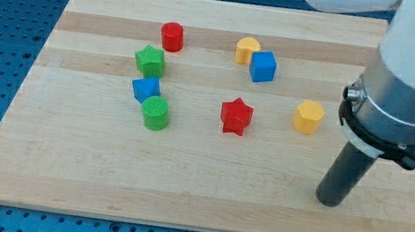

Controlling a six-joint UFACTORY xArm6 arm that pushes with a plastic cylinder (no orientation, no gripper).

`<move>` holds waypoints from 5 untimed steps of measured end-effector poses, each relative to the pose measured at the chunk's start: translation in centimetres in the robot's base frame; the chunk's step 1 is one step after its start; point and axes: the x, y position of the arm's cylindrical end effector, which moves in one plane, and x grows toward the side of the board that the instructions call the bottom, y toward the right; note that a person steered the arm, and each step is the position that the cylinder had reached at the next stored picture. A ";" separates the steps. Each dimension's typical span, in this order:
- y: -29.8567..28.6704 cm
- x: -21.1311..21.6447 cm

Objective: Move arm towards the bottom center of the board

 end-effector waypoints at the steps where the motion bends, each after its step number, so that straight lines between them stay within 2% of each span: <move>1: -0.7 0.7; 5: -5.9 3.5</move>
